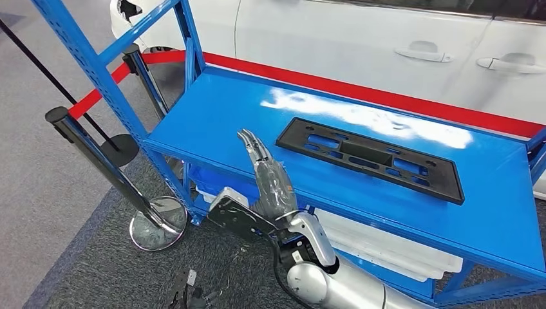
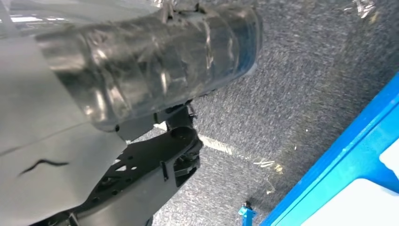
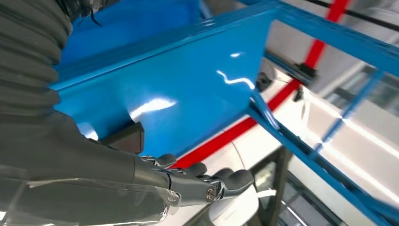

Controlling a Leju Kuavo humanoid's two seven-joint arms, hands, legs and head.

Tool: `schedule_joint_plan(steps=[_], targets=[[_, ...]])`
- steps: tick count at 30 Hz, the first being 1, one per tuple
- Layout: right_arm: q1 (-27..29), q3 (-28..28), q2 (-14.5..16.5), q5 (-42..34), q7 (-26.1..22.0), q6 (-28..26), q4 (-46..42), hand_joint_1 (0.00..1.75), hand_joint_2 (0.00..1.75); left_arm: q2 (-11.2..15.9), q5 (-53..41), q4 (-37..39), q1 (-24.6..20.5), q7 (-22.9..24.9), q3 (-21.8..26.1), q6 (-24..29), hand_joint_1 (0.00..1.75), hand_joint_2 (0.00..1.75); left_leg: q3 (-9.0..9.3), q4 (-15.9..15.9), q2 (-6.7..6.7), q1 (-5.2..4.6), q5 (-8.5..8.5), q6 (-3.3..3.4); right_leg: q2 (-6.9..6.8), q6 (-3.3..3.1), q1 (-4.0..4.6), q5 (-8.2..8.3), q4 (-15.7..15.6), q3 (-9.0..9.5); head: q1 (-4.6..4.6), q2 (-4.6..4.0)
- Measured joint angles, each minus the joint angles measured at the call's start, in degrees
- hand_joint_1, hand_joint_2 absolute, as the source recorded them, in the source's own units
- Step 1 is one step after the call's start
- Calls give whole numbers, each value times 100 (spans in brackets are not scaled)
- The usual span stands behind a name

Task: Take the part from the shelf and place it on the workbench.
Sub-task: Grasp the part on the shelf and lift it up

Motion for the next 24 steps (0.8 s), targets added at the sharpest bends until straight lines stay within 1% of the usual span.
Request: schedule_joint_plan(steps=[2,3,4,5,6,7,8,9,10,11,12,13,14,15,16,18,19,20,21,23,24], targets=[[-70,50,65,42,51,23,257,0,175,2,-15,1,-14,20,-1,-5,0,0,18,-55,-3,-20,4,31,1,43,-3,16,-17,-12,-3,0],[-102,74,89,64,77,35,377,0,175,4,-20,2,-17,30,-1,-9,0,0,29,-85,7,-8,23,57,-5,67,-5,-1,-1,-23,-1,0],[-146,95,115,100,110,58,490,0,175,5,-32,2,-24,39,-2,-20,0,0,45,-120,17,6,43,91,-13,88,-3,-67,88,-66,3,0],[-199,113,136,151,155,92,602,0,175,7,-48,2,-37,52,-2,-36,0,0,61,-157,27,20,62,125,-21,105,1,-186,287,-158,10,0],[-250,130,147,216,209,135,716,0,175,6,-67,2,-52,67,-3,-58,0,0,71,-172,35,28,71,148,-31,116,0,-347,602,-306,13,0],[-293,152,158,284,269,177,833,0,175,4,-86,2,-64,81,-4,-79,0,0,71,-175,37,28,71,162,-34,125,2,-520,988,-490,17,0],[-315,175,162,341,327,204,944,0,175,3,-100,2,-72,94,-4,-92,0,0,69,-171,38,28,69,168,-34,134,-1,-646,1352,-672,20,0],[-324,195,164,384,369,220,1048,0,175,1,-110,2,-75,102,-5,-101,0,0,68,-165,38,29,66,171,-36,143,-6,-692,1585,-795,19,0],[-330,209,167,410,393,224,1135,0,175,-2,-116,2,-75,106,-5,-103,0,0,67,-155,38,31,61,169,-40,149,-11,-636,1619,-825,21,0],[-346,218,176,427,408,224,1214,0,175,-5,-120,2,-74,109,-6,-104,0,0,67,-136,37,35,52,162,-47,152,-18,-476,1413,-735,21,0],[-373,224,190,445,416,224,1285,0,175,-8,-123,2,-75,111,-7,-108,0,0,65,-107,36,38,33,149,-62,154,-26,-260,1023,-549,21,0],[-414,233,208,469,426,227,1354,0,175,-11,-127,2,-78,112,-8,-113,0,0,54,-70,35,32,8,125,-77,153,-22,-111,623,-346,20,0],[-458,245,233,509,456,242,1430,0,175,-13,-130,2,-83,116,-11,-121,0,0,38,-25,35,25,-16,100,-82,140,-20,-5,302,-189,15,0],[-499,259,259,565,492,273,1515,0,175,-13,-134,2,-89,123,-19,-131,0,0,22,5,35,16,-31,73,-81,124,-12,26,127,-105,12,0],[-540,277,282,628,542,316,1611,0,175,-14,-136,2,-93,133,-35,-140,0,0,9,17,37,7,-35,49,-72,103,2,4,90,-90,9,0],[-629,315,323,761,643,418,1832,0,175,-18,-140,2,-100,156,-75,-158,0,0,-7,24,42,16,-40,8,-58,43,1,32,77,-104,9,0],[-687,335,338,821,688,456,1959,0,175,-27,-140,2,-101,164,-89,-164,0,0,-35,79,43,23,-89,-17,-58,14,-5,44,66,-103,2,0],[-750,350,355,875,718,485,2083,0,175,-38,-140,2,-103,168,-96,-170,0,0,-103,233,44,31,-192,-44,-58,-16,-15,57,52,-102,-10,0],[-810,360,368,915,739,501,2196,0,175,-48,-139,2,-104,170,-97,-172,0,0,-221,493,42,39,-345,-71,-61,-36,-19,65,44,-100,-21,0],[-894,378,384,965,754,515,2399,0,175,-71,-138,2,-103,171,-98,-174,0,0,-544,1218,41,51,-672,-109,-61,-57,-7,66,43,-103,-37,0],[-913,389,386,981,766,515,2484,0,175,-81,-137,2,-100,172,-99,-176,0,0,-676,1494,41,53,-749,-115,-60,-60,2,64,44,-103,-36,0]])
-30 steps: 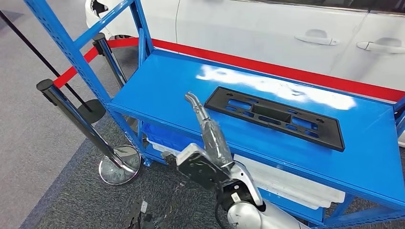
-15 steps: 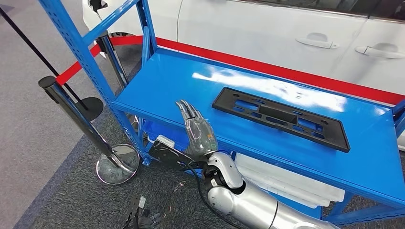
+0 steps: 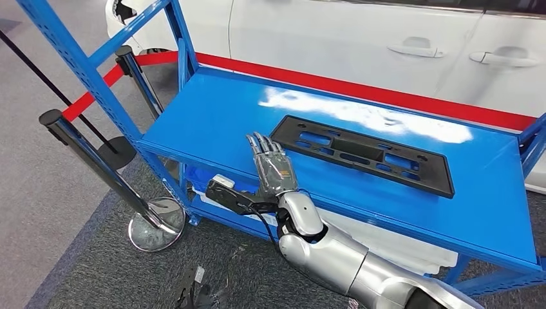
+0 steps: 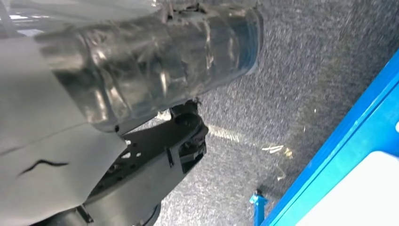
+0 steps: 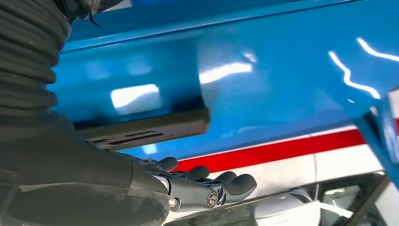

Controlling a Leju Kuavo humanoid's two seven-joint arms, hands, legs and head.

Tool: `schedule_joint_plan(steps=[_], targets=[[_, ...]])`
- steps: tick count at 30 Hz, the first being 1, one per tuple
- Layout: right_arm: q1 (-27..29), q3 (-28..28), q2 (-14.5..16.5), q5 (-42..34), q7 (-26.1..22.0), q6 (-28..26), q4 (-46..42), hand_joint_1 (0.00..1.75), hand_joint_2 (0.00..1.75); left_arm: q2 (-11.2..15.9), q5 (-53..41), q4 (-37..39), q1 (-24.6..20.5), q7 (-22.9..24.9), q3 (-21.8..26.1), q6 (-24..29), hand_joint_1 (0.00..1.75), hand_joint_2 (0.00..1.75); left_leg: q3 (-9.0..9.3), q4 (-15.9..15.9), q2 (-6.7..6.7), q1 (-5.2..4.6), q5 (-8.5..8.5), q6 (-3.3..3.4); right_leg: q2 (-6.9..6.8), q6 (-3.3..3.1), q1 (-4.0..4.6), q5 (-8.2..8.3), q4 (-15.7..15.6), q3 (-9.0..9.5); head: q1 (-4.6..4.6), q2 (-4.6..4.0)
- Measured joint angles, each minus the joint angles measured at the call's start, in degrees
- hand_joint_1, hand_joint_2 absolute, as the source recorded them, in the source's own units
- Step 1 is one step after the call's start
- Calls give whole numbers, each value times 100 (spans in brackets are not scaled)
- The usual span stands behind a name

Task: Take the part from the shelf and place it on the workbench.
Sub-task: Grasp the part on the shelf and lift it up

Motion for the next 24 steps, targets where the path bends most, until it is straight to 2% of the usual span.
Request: schedule_joint_plan(steps=[1,2,4,5,6,7,10,12,14,15,16,17,19,20,21,22,24], targets=[[-10,10,3,21,25,1,84,0,175,-11,1,0,3,2,-1,-2,0,0,-49,91,0,0,27,3,5,-3,6,-2,2,1,-1,0],[-22,17,8,53,67,5,161,0,175,-21,1,0,4,5,-1,-7,0,0,3,-37,-1,0,155,16,16,-4,10,-4,3,4,-1,0],[-79,21,15,149,203,13,288,0,175,-34,4,0,3,14,-1,-17,0,0,332,-761,-13,-5,547,64,46,-3,10,-8,2,11,0,0],[-127,22,15,213,296,16,351,0,175,-42,6,0,2,19,-1,-22,0,0,493,-1096,-23,-22,676,90,61,7,12,-6,-2,6,1,0],[-176,22,11,277,396,16,418,0,175,-54,8,0,3,23,-2,-26,0,0,605,-1337,-32,-39,735,119,71,21,12,-1,-6,-6,-2,0],[-219,22,1,342,502,16,489,0,175,-64,14,0,7,28,-3,-29,0,0,650,-1442,-39,-58,727,140,76,40,11,8,-11,-22,-3,0],[-343,22,-102,543,853,28,693,0,175,-101,27,3,36,50,-6,-51,0,0,692,-1555,-35,-56,744,208,70,130,5,-9,5,-57,-9,0],[-465,22,-222,673,1083,48,814,0,175,-146,33,4,48,61,-8,-73,0,0,727,-1622,-24,-32,780,268,52,182,6,-202,308,-195,-3,0],[-552,22,-370,774,1271,106,910,0,175,-192,42,4,54,68,-17,-91,0,0,732,-1623,-16,-36,780,300,42,212,4,-507,981,-518,0,0],[-570,22,-451,821,1341,147,949,0,175,-210,44,4,60,74,-30,-99,0,0,732,-1616,-15,-36,774,310,40,226,-1,-604,1298,-682,0,0],[-582,22,-533,869,1394,184,980,0,175,-226,44,4,68,79,-44,-105,0,0,732,-1606,-15,-35,767,314,37,238,-7,-611,1465,-780,0,0],[-599,22,-615,921,1429,217,1004,0,175,-237,45,4,76,83,-56,-111,0,0,732,-1589,-15,-31,755,317,33,248,-16,-515,1421,-777,1,0],[-678,22,-780,1028,1467,287,1033,0,175,-265,47,4,87,87,-77,-120,0,0,731,-1523,-15,-23,704,301,14,262,-38,-152,791,-499,0,0],[-728,22,-860,1083,1480,320,1040,0,175,-276,48,5,88,89,-86,-123,0,0,719,-1478,-17,-32,670,282,4,268,-43,-30,458,-331,3,0],[-772,22,-930,1132,1488,349,1043,0,175,-285,49,7,89,92,-96,-126,0,0,701,-1432,-18,-43,643,259,3,259,-43,34,226,-216,4,0],[-799,22,-999,1172,1494,377,1043,0,175,-292,49,8,90,95,-107,-128,0,0,685,-1400,-19,-54,628,237,5,246,-36,32,123,-168,2,0],[-826,22,-1149,1227,1502,475,1039,0,175,-296,51,11,101,100,-133,-133,0,0,664,-1380,-20,-65,628,200,21,196,-26,33,111,-171,-2,0]])
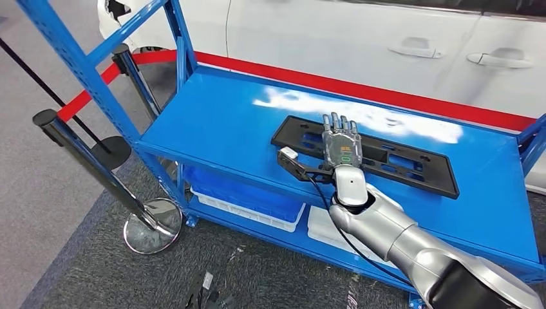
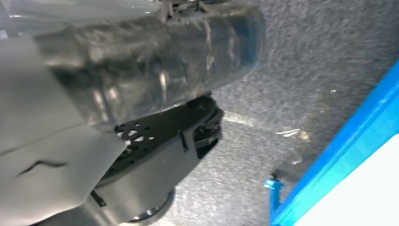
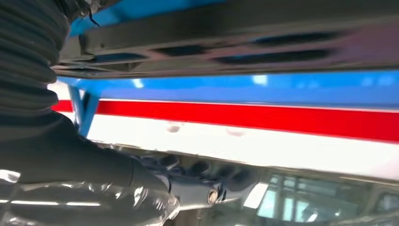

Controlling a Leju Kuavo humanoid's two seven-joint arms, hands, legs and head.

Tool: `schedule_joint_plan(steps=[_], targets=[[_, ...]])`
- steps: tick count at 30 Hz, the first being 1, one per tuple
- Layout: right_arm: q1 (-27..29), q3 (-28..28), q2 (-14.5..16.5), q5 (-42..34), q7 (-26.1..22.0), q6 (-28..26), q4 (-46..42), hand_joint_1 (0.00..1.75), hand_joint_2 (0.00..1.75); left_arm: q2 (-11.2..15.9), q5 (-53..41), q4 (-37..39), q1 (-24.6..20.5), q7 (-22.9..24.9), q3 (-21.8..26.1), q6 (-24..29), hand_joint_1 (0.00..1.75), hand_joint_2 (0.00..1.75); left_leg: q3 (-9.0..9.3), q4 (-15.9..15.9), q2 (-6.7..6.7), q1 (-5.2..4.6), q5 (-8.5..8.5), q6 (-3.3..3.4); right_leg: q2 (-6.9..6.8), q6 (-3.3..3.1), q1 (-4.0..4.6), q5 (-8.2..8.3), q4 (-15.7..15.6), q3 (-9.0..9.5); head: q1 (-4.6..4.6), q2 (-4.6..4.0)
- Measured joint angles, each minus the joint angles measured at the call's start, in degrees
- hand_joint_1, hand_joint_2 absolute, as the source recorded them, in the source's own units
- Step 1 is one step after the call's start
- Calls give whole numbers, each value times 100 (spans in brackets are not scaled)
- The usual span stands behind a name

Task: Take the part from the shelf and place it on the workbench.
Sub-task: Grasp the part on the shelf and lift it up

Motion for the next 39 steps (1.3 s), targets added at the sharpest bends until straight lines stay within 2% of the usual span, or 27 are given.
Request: schedule_joint_plan(steps=[2,3,6,7,8,9,11,12,13,15,16,18,19,21,22,23,24,26,28,31,33,34,36,37,38,39], targets=[[-36,0,-176,32,2,134,-38,0,175,-2,7,3,13,0,-22,-5,0,0,-39,87,2,6,-76,-44,1,-52,-16,11,-19,14,-8,0],[-63,0,-265,46,2,196,-76,0,175,-2,11,5,16,0,-25,-8,0,0,-114,264,2,13,-186,-69,1,-76,-28,16,-30,26,-19,0],[-96,0,-528,89,2,397,-230,0,175,-4,26,9,23,0,-27,-27,0,0,-606,1310,4,38,-635,-128,5,-113,-23,9,-37,45,-40,0],[-82,0,-612,99,2,471,-287,0,175,-4,33,10,27,0,-29,-33,0,0,-738,1555,4,42,-680,-129,6,-117,-17,7,-37,49,-39,0],[-63,0,-699,108,2,529,-343,0,175,-5,40,13,30,0,-31,-38,0,0,-779,1598,3,42,-622,-119,9,-119,-11,5,-36,53,-39,0],[-46,0,-779,116,2,567,-404,16,175,-5,48,15,32,0,-34,-41,0,0,-706,1410,3,40,-463,-97,17,-119,-7,4,-37,59,-39,0],[-28,0,-905,132,2,598,-516,101,175,-4,57,20,27,-2,-41,-44,0,0,-358,663,-4,23,-72,-28,42,-118,-7,2,-48,80,-37,-1],[-23,-1,-949,138,2,605,-558,144,175,-4,58,22,22,-4,-45,-45,0,0,-188,319,-9,5,55,4,56,-109,-4,5,-58,86,-36,-1],[-14,-1,-987,142,2,612,-593,172,175,-4,58,23,14,-8,-51,-46,0,0,-71,87,-11,-17,98,29,66,-91,-5,14,-73,83,-40,-1],[33,-2,-1078,144,2,660,-657,175,175,-4,63,25,5,-14,-63,-48,0,0,4,-78,-14,-49,84,61,75,-32,-10,47,-113,76,-44,0],[65,-2,-1128,140,2,699,-697,174,175,-3,69,26,5,-15,-67,-48,0,0,30,-140,-10,-34,99,80,70,0,-18,48,-122,72,-44,0],[111,-4,-1223,125,2,764,-774,172,175,-1,87,28,12,-15,-68,-46,0,0,84,-255,0,-7,164,129,44,47,-11,-78,27,11,-34,0],[122,-6,-1254,117,2,780,-808,171,175,-2,96,30,12,-15,-68,-46,0,0,107,-296,10,5,189,150,30,61,-6,-227,268,-93,-24,0],[158,-10,-1294,108,2,786,-865,171,175,-3,108,32,8,-15,-68,-46,0,0,111,-299,26,-4,196,180,17,87,-4,-561,992,-413,-11,0],[187,-13,-1312,104,2,787,-889,172,175,-3,111,34,8,-15,-68,-46,0,0,109,-291,29,-3,192,182,14,104,-15,-643,1278,-543,-8,0],[215,-15,-1329,99,2,788,-910,173,175,-3,111,36,10,-15,-68,-46,0,0,107,-278,29,2,185,179,10,124,-33,-624,1385,-594,-8,0],[233,-18,-1344,96,2,789,-934,174,175,-3,111,37,11,-15,-68,-46,0,0,105,-256,23,11,172,169,5,145,-57,-504,1265,-537,-8,0],[227,-38,-1369,91,2,790,-986,175,175,-2,110,39,9,-15,-68,-47,0,0,85,-164,10,31,114,116,-12,193,-105,-177,575,-190,-7,0],[207,-61,-1382,82,2,792,-1039,175,175,2,109,41,-2,-18,-68,-47,0,0,33,-38,-3,24,46,44,-9,167,-109,-42,69,68,-4,0],[231,-72,-1399,52,2,782,-1087,173,175,3,104,44,-3,-22,-69,-46,0,0,-11,4,-14,17,31,-21,0,52,-79,-48,10,78,-13,0],[236,-83,-1406,40,2,755,-1124,173,175,3,96,45,-4,-22,-70,-45,0,0,-78,149,-12,33,-83,-67,-1,-11,-86,-31,-3,78,-29,0],[233,-97,-1410,37,2,735,-1141,173,175,3,93,45,-7,-22,-70,-44,0,0,-171,367,-9,41,-221,-93,-4,-38,-91,-26,-10,81,-38,0],[240,-133,-1420,42,2,691,-1161,174,175,3,91,45,-6,-22,-70,-37,0,0,-478,1073,-6,53,-572,-128,-5,-66,-78,-26,-12,81,-52,0],[251,-146,-1426,48,2,675,-1169,173,175,3,91,46,-3,-22,-70,-33,0,0,-626,1399,-5,56,-688,-131,-4,-72,-68,-28,-12,80,-51,0],[265,-155,-1432,54,2,661,-1182,173,175,3,91,46,0,-22,-70,-30,0,0,-712,1580,-6,56,-717,-126,-1,-74,-59,-29,-12,80,-52,0],[281,-162,-1440,62,2,646,-1202,172,175,3,91,47,0,-29,-70,-20,0,0,-691,1529,-6,55,-627,-109,4,-76,-51,-30,-12,84,-52,0]])
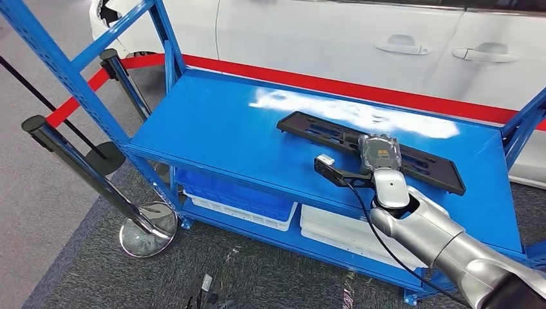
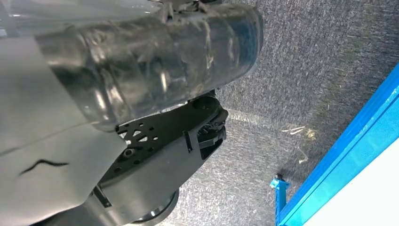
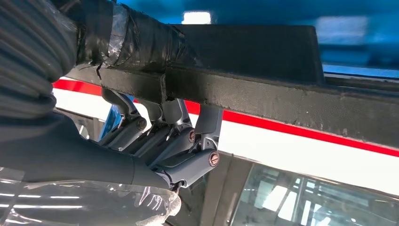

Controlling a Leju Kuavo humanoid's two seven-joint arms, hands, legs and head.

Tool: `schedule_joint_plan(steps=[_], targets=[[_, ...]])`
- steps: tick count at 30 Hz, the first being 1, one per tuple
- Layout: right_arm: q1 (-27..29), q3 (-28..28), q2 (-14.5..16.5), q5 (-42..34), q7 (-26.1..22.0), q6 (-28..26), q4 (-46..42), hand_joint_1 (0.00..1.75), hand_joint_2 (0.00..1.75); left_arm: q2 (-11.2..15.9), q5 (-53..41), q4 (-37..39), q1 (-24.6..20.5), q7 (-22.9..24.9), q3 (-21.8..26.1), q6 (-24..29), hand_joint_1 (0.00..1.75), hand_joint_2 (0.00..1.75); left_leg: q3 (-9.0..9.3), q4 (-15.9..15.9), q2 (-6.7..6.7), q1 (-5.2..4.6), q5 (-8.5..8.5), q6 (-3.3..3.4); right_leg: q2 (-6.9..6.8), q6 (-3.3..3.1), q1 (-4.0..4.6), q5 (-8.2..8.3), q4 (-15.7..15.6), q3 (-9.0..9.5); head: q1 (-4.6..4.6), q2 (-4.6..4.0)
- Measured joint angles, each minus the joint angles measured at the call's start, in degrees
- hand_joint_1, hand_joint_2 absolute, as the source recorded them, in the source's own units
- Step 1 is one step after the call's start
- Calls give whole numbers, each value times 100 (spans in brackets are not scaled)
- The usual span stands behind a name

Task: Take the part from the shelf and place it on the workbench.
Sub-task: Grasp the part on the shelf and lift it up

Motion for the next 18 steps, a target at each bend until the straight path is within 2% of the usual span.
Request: schedule_joint_plan(steps=[1,3,4,5,7,9,11,13,14,15,16,18], targets=[[12,-10,-10,10,0,-20,-27,172,175,0,0,1,-1,-14,0,16,0,0,124,-264,0,-2,177,24,6,-1,5,-2,0,8,0,0],[24,-47,-31,50,1,-109,-86,173,175,0,-4,1,-7,-62,0,76,0,0,494,-1044,-3,-21,530,75,17,5,14,-6,-6,19,3,0],[26,-65,-44,89,1,-162,-114,173,175,0,-9,1,-10,-88,0,117,0,0,629,-1330,-6,-40,613,96,20,19,16,0,-15,13,2,0],[33,-78,-60,144,1,-210,-140,173,175,0,-14,1,-11,-113,0,167,0,0,697,-1488,-10,-59,632,111,22,40,16,12,-28,2,3,0],[63,-87,-99,301,-1,-287,-204,173,175,4,-26,4,-10,-149,0,273,0,0,721,-1572,-12,-82,634,146,23,99,12,46,-70,-9,1,0],[90,-99,-149,470,-3,-386,-293,173,175,5,-38,7,-12,-165,0,359,0,0,762,-1664,1,-63,688,201,9,144,7,-13,-14,-43,3,0],[96,-132,-180,570,-6,-477,-388,172,175,2,-47,7,-28,-168,-1,401,0,0,804,-1736,15,-43,729,254,-7,165,12,-278,447,-255,12,0],[114,-158,-199,598,-8,-510,-456,173,175,1,-50,7,-40,-169,-2,417,0,0,807,-1731,15,-49,724,283,-8,179,21,-568,1173,-594,22,0],[129,-162,-211,613,-9,-517,-479,173,175,0,-51,8,-40,-169,-2,430,0,0,807,-1722,11,-50,717,288,-9,186,19,-609,1401,-707,22,0],[143,-167,-225,643,-12,-544,-508,173,175,0,-55,8,-38,-171,-2,449,0,0,807,-1707,6,-50,706,289,-11,191,16,-542,1412,-722,23,0],[155,-176,-238,691,-14,-602,-547,173,175,-1,-62,9,-37,-178,-3,478,0,0,808,-1685,-1,-46,690,284,-14,193,12,-385,1207,-630,23,0],[179,-230,-270,842,-23,-819,-669,173,175,-1,-78,10,-40,-215,-13,574,0,0,795,-1613,-12,-51,635,247,-26,192,11,-63,472,-267,26,0]])
